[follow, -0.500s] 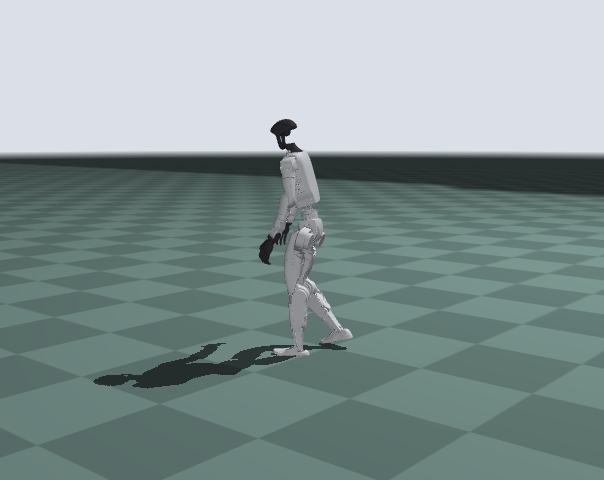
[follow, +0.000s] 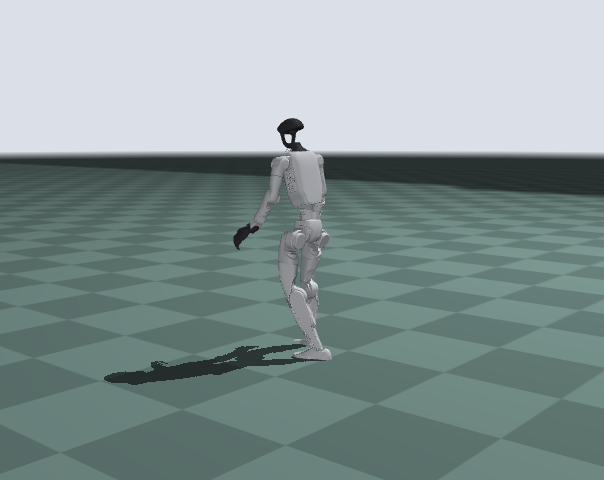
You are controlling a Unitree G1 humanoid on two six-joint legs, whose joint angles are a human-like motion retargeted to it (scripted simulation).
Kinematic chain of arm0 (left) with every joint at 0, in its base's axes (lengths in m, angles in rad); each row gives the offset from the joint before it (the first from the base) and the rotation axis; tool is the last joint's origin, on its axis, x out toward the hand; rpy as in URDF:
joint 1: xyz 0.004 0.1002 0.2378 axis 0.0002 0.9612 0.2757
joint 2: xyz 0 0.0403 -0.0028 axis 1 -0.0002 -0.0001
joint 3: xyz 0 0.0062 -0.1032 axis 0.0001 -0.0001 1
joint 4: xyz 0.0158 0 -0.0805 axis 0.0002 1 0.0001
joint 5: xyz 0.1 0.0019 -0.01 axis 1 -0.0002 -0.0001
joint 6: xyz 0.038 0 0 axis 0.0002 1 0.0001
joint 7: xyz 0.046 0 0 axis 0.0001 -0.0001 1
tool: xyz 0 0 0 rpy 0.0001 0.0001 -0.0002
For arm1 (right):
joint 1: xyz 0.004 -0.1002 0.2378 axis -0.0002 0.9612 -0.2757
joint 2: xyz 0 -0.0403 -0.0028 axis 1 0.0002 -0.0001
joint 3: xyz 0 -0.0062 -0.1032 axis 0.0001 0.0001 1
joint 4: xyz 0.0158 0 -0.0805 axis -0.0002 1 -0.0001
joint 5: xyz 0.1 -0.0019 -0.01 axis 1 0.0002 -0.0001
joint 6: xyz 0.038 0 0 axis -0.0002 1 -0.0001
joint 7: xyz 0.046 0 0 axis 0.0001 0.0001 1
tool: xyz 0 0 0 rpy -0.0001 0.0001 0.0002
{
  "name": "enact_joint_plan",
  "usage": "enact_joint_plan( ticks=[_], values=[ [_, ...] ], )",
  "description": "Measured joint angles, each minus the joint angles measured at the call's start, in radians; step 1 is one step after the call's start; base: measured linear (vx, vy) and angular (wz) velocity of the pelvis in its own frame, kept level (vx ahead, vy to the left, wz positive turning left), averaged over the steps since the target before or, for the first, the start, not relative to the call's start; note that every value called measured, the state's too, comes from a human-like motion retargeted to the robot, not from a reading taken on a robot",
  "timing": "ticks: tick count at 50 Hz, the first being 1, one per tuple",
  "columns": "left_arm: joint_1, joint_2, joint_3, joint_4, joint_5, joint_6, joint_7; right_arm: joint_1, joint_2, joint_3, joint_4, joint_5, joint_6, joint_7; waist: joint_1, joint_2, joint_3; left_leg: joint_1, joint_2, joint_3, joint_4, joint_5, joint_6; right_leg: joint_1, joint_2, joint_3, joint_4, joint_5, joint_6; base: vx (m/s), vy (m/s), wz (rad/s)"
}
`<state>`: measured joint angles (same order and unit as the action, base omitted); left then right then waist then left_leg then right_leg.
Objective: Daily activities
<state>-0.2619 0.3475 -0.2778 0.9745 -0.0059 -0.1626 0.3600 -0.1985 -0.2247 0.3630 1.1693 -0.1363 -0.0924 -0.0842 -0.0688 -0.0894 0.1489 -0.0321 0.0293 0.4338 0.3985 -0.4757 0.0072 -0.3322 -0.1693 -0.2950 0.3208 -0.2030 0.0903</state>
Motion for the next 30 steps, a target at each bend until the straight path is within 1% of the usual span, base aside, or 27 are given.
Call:
enact_joint_plan(
  ticks=[2,4,7,9,11,13,16,18,20,25,30],
  values=[
    [0.012,-0.009,-0.005,-0.033,0.012,-0.004,0.01,-0.004,-0.008,-0.002,0.016,-0.008,0.002,0.0,0.014,0.009,0.009,-0.053,0.049,-0.008,0.166,0.013,-0.005,0.017,0.017,0.012,-0.001,-0.013,-0.014,0.19,-0.11,-0.36],
    [0.026,-0.017,-0.016,-0.065,0.027,-0.005,0.014,-0.009,-0.017,-0.005,0.029,-0.018,0.006,-0.003,0.033,0.017,0.016,-0.106,0.091,-0.024,0.296,0.005,0.004,0.032,0.035,0.023,-0.003,-0.024,-0.024,0.19,-0.09,-0.41],
    [0.05,-0.028,-0.042,-0.102,0.054,-0.002,0.012,-0.02,-0.028,-0.013,0.047,-0.033,0.013,-0.014,0.063,0.027,0.021,-0.171,0.125,-0.05,0.372,-0.014,0.02,0.048,0.057,0.04,-0.013,-0.034,-0.03,0.2,-0.06,-0.47],
    [0.067,-0.035,-0.063,-0.116,0.072,0.0,0.009,-0.03,-0.033,-0.02,0.058,-0.039,0.016,-0.022,0.081,0.029,0.02,-0.199,0.125,-0.067,0.327,-0.022,0.025,0.056,0.066,0.053,-0.023,-0.037,-0.029,0.21,-0.02,-0.49],
    [0.085,-0.042,-0.086,-0.122,0.089,0.002,0.007,-0.042,-0.037,-0.027,0.066,-0.043,0.015,-0.028,0.096,0.029,0.018,-0.213,0.109,-0.087,0.226,-0.01,0.025,0.062,0.071,0.065,-0.031,-0.04,-0.025,0.21,0.01,-0.51],
    [0.106,-0.048,-0.109,-0.124,0.108,0.005,0.003,-0.056,-0.038,-0.03,0.069,-0.045,0.013,-0.031,0.107,0.027,0.014,-0.216,0.082,-0.114,0.101,0.028,0.018,0.066,0.074,0.078,-0.034,-0.045,-0.018,0.21,0.04,-0.54],
    [0.137,-0.054,-0.148,-0.13,0.135,0.007,-0.014,-0.086,-0.033,-0.024,0.058,-0.046,0.007,-0.032,0.112,0.017,0.006,-0.202,0.04,-0.151,-0.068,0.115,0.006,0.069,0.078,0.1,-0.024,-0.056,-0.006,0.19,0.08,-0.53],
    [0.152,-0.058,-0.173,-0.14,0.146,0.006,-0.034,-0.109,-0.027,-0.015,0.038,-0.047,0.004,-0.031,0.11,0.007,0.0,-0.183,0.019,-0.163,-0.142,0.161,0.005,0.067,0.079,0.117,-0.015,-0.066,0.001,0.16,0.1,-0.51],
    [0.159,-0.056,-0.194,-0.16,0.151,0.002,-0.058,-0.134,-0.019,-0.004,0.001,-0.05,0.001,-0.03,0.107,-0.004,-0.005,-0.163,0.006,-0.162,-0.183,0.178,0.014,0.064,0.076,0.132,-0.005,-0.076,0.008,0.14,0.11,-0.47],
    [0.163,0.0,-0.213,-0.325,0.14,-0.03,-0.117,-0.184,-0.015,0.017,-0.206,-0.066,-0.017,-0.024,0.1,-0.03,-0.011,-0.125,-0.012,-0.131,-0.224,0.175,0.037,0.061,0.063,0.152,0.014,-0.093,0.028,0.08,0.1,-0.36],
    [0.151,0.103,-0.176,-0.627,0.1,-0.091,-0.172,-0.193,-0.051,0.006,-0.577,-0.099,-0.049,-0.005,0.097,-0.052,-0.012,-0.096,-0.024,-0.104,-0.247,0.177,0.035,0.067,0.045,0.14,0.028,-0.097,0.049,0.01,0.07,-0.19]
  ],
)
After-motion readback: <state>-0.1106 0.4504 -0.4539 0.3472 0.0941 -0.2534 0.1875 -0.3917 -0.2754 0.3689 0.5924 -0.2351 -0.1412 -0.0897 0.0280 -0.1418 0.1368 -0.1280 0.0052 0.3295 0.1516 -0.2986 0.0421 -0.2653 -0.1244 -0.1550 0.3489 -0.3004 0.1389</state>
